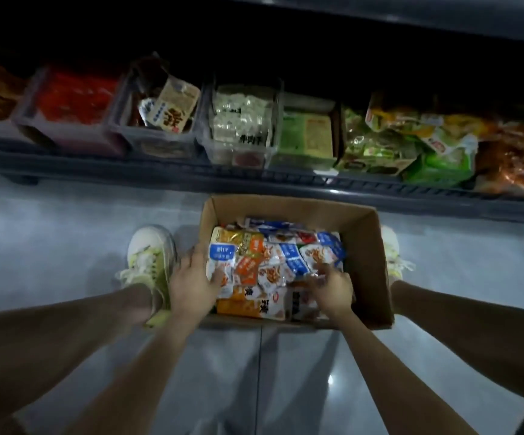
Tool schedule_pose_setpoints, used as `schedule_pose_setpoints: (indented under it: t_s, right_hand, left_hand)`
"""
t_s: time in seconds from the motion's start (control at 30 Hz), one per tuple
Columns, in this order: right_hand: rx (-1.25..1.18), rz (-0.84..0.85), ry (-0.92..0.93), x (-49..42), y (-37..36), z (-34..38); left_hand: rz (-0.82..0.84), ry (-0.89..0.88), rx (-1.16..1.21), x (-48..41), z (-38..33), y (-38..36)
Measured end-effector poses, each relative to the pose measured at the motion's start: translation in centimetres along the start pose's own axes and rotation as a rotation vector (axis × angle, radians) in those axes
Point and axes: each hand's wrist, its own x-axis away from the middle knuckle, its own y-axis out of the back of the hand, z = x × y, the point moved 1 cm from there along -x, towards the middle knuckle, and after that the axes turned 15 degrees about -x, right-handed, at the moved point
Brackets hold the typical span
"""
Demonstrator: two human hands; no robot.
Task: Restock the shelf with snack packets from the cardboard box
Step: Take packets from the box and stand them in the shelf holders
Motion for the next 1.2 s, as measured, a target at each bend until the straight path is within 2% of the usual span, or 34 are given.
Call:
schedule_pose_setpoints:
  t_s: [0.2,0.33,0.53,0.6,0.7,0.83,0.9,1.0,1.07,1.13,1.17,1.2]
  right_hand:
    - [-0.079,0.001,-0.126,-1.7,-2.3,-0.5]
    - [-0.005,0.015,-0.169,-2.5,-3.9,-0.2]
    - [-0.01,-0.077,-0.301,-3.5,-5.0,0.2]
    - [-0.182,-0.097,-0.388,-3.6,-4.8,0.3]
    - [-0.635,-0.172,-0.537,-2.9,-3.1,0.5]
    - [-0.908,-0.21,-0.599,-1.3,1.0,0.6]
    - [-1.013,-0.135,-0.574,-0.2,2.8,1.2]
    - [-1.088,0.107,-0.483,1.7,3.6,3.1]
    - [-1.08,0.256,-0.423,2.8,3.1,4.8]
    - [-1.091,0.358,-0.385,3.5,2.0,6.1]
    - [-1.118,0.39,-0.383,3.7,1.5,6.5]
    - [-1.153,0.406,-0.389,3.8,1.1,6.8]
  left_hand:
    - [-0.006,0.065,0.088,0.6,-0.5,-2.0]
    - [-0.069,0.068,-0.015,0.5,-0.9,-2.5]
    - [-0.086,0.049,-0.092,0.6,-0.9,-3.3]
    - [-0.08,0.056,-0.101,0.6,-0.8,-3.3]
    - [-0.049,0.066,-0.094,0.8,-1.1,-2.8]
    - [-0.048,0.072,-0.003,0.7,-0.8,-2.2]
    - [-0.118,0.049,-0.017,0.8,-0.9,-1.5]
    - [-0.269,-0.054,-0.058,1.1,-2.5,0.5]
    - [-0.075,-0.128,0.085,1.3,-4.5,2.3]
    - [0.243,-0.151,0.198,1.1,-5.8,2.6]
    - [0.35,-0.172,0.19,1.1,-6.0,2.5]
    - [0.388,-0.189,0.183,1.0,-6.1,2.2]
